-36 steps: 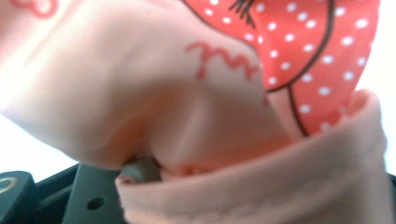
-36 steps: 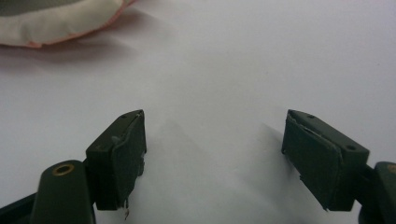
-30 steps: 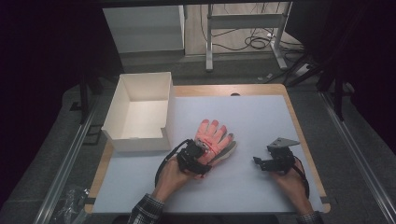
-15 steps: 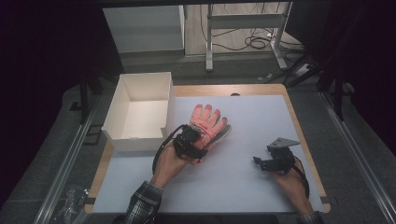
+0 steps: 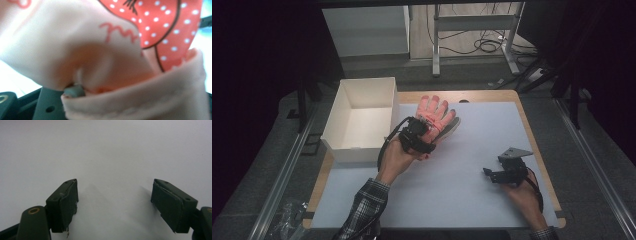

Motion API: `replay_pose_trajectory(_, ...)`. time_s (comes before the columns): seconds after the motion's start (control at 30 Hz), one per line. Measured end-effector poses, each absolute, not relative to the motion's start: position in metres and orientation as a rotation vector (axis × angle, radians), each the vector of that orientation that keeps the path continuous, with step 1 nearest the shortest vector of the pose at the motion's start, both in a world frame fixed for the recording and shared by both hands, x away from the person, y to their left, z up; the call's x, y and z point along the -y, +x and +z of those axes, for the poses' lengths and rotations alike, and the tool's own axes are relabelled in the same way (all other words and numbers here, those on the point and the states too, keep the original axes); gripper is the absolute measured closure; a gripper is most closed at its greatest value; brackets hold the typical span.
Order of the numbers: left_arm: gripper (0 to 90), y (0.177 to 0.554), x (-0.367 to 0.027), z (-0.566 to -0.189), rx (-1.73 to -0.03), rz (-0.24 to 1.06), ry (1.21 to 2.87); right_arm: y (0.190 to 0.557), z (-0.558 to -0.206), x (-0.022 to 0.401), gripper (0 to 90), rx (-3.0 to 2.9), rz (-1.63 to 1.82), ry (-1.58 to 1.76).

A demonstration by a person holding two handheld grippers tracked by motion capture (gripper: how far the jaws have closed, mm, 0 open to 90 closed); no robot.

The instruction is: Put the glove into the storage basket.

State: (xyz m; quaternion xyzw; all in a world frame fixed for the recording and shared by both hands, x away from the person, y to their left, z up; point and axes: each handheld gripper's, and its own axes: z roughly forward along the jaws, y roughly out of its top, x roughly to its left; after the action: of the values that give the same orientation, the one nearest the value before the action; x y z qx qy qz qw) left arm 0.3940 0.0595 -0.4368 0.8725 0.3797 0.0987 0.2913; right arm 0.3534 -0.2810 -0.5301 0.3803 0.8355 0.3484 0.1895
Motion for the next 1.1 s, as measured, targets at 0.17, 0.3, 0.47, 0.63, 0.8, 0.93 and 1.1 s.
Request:
replay_pose_trajectory(0.17,41.6,0.403,-0.061,-0.425,-1.03,0.284,2.321,0.353,-0.53,0.281,22.1,-2.35,0.981,1.071)
replay_pose_trajectory(0.3,41.6,0.412,-0.064,-0.415,-1.043,0.293,2.309,0.353,-0.53,0.281,22.1,-2.35,0.979,1.066)
replay_pose_trajectory(0.47,41.5,0.421,-0.066,-0.404,-1.061,0.31,2.304,0.353,-0.53,0.281,22.1,-2.348,0.985,1.068)
replay_pose_trajectory(0.63,41.3,0.433,-0.077,-0.391,-1.112,0.361,2.288,0.354,-0.53,0.281,22.1,-2.348,0.983,1.067)
replay_pose_trajectory(0.8,41.2,0.442,-0.092,-0.381,-1.164,0.4,2.257,0.353,-0.53,0.281,22.1,-2.348,0.985,1.069)
replay_pose_trajectory(0.93,41.1,0.447,-0.106,-0.372,-1.213,0.43,2.224,0.354,-0.53,0.281,22.1,-2.348,0.985,1.068)
replay_pose_trajectory(1.1,40.9,0.45,-0.125,-0.363,-1.272,0.465,2.195,0.354,-0.53,0.281,22.1,-2.348,0.983,1.065)
